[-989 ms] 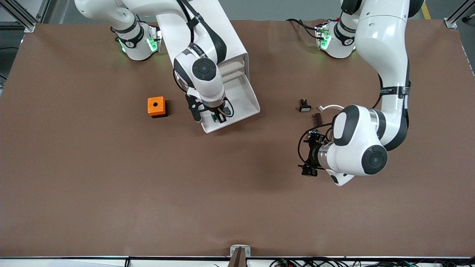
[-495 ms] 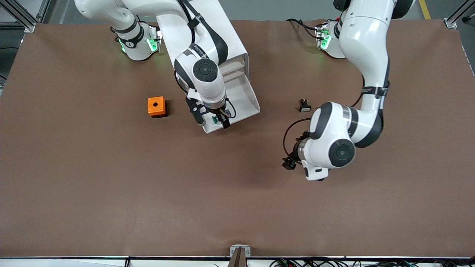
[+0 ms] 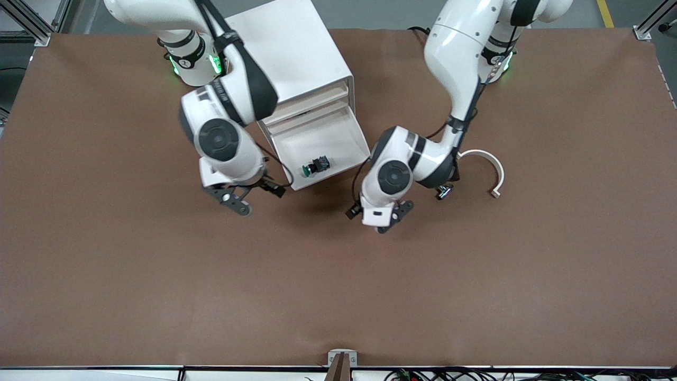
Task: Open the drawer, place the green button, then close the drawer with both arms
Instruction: 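Withdraw the right gripper while the left gripper pushes the drawer inward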
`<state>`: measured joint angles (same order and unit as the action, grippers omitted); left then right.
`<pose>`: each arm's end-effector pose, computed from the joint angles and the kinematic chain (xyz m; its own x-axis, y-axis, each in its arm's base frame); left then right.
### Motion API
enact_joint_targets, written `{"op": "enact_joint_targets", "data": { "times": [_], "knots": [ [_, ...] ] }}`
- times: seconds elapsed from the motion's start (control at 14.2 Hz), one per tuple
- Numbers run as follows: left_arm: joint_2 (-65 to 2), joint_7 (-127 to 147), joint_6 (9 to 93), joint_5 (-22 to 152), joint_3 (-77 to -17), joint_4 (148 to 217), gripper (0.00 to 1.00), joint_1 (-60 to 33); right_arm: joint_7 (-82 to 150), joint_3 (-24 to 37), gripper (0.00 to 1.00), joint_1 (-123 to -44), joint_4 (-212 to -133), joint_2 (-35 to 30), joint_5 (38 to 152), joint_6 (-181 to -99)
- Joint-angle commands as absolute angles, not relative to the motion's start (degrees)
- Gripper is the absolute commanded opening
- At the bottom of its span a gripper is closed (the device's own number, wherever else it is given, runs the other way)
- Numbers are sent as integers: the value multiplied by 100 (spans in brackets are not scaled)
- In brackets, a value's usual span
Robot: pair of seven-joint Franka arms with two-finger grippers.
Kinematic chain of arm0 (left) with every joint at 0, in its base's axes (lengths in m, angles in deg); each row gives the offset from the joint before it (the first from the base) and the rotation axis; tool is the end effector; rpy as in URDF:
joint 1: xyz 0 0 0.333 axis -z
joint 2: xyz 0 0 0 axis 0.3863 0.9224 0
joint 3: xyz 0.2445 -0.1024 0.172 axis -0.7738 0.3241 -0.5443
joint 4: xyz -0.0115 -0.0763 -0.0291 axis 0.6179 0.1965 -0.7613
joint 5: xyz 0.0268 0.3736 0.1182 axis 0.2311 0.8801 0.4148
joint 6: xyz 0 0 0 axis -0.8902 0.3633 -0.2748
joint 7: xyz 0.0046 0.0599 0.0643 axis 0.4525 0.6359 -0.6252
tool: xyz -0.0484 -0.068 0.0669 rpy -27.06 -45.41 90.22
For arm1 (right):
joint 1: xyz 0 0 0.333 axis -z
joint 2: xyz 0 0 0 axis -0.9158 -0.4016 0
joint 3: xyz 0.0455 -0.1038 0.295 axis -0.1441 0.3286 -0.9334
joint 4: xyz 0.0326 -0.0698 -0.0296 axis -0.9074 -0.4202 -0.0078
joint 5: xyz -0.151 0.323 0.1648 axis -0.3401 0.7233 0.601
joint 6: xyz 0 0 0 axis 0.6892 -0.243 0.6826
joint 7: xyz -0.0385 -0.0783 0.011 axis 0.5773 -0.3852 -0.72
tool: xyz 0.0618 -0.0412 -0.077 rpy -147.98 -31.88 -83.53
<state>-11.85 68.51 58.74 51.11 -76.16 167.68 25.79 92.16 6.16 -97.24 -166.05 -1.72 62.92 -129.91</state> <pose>0.5410 -0.4630 0.2093 0.7675 0.6104 -0.1960 0.6230 -0.7822 0.0034 0.5789 0.2968 0.3876 0.8680 -0.4779 -0.1346 -0.4668 -0.8779 0.1064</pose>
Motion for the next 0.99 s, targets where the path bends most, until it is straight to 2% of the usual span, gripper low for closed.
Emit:
{"op": "enact_joint_targets", "data": {
  "times": [0.0,0.14,0.42,0.92],
  "knots": [
    [-1299,6700,6141,5258,-7642,17103,100,2903,7623,530,100,-9008,-16628,229,6214,-12521],
    [-1334,6734,6141,5240,-7607,17199,100,3123,6532,530,100,-8472,-16646,484,6099,-12256],
    [-1387,7085,6133,5205,-7159,17349,100,3168,4824,530,100,-7495,-16637,959,6055,-11746],
    [-1387,8209,6133,5205,-6430,17384,100,3220,3503,538,100,-6782,-16540,1461,6055,-11491]
  ]
}}
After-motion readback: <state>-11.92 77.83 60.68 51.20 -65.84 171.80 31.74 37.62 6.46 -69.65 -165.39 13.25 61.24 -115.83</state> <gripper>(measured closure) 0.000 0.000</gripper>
